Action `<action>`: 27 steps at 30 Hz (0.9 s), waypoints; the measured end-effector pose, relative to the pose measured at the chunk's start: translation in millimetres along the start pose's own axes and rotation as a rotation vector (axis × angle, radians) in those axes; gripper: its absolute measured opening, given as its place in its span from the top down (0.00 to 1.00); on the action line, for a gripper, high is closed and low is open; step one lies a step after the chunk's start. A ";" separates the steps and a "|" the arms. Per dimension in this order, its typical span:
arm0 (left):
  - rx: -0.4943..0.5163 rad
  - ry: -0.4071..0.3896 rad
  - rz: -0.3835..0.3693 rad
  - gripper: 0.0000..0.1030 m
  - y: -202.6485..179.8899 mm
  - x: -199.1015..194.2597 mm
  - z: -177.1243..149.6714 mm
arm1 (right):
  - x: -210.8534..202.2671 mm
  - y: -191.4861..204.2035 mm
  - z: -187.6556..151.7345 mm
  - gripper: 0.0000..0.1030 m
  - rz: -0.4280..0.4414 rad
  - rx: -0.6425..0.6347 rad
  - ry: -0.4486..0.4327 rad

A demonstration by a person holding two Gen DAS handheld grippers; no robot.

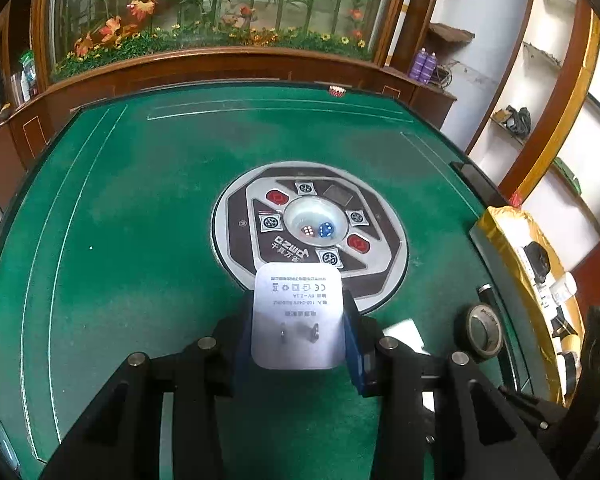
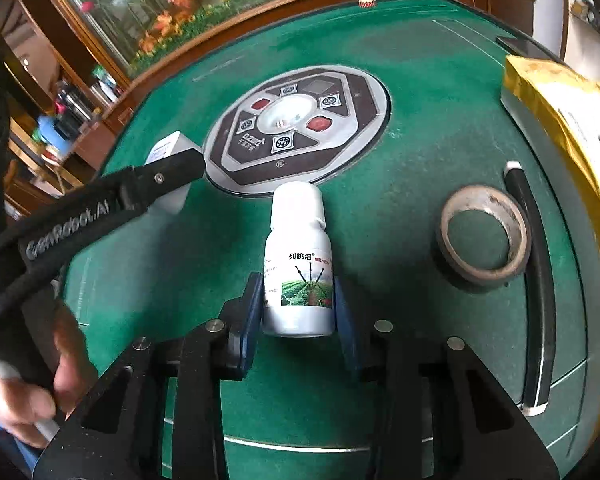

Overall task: Organize rigid objects
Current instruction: 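Grasp the white plug with the left tool while the right grasps the green-labelled bottle, then carry the white plug and green-labelled bottle over the white board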

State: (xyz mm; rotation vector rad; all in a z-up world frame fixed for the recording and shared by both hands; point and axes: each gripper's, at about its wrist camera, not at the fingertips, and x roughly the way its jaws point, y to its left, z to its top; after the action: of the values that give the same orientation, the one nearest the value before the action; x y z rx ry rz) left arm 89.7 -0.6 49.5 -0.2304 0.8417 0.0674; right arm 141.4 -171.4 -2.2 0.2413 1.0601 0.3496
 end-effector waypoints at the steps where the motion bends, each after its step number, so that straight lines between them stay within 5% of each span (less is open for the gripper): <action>1: 0.005 -0.007 -0.006 0.61 -2.1 -1.1 -0.2 | -2.8 -4.2 -3.3 0.67 0.023 0.008 -0.011; 15: 0.156 -0.149 0.001 0.61 -57.2 -22.3 -18.7 | -67.1 -39.0 -33.6 0.67 0.019 0.024 -0.223; 27: 0.250 -0.246 0.087 0.61 -82.1 -30.9 -31.7 | -94.0 -58.3 -39.2 0.67 -0.014 0.063 -0.284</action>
State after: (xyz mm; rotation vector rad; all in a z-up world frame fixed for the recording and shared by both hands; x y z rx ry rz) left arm 58.2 -86.7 66.6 0.0501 0.6076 0.0698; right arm 74.9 -261.0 34.3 0.3294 0.7933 0.2606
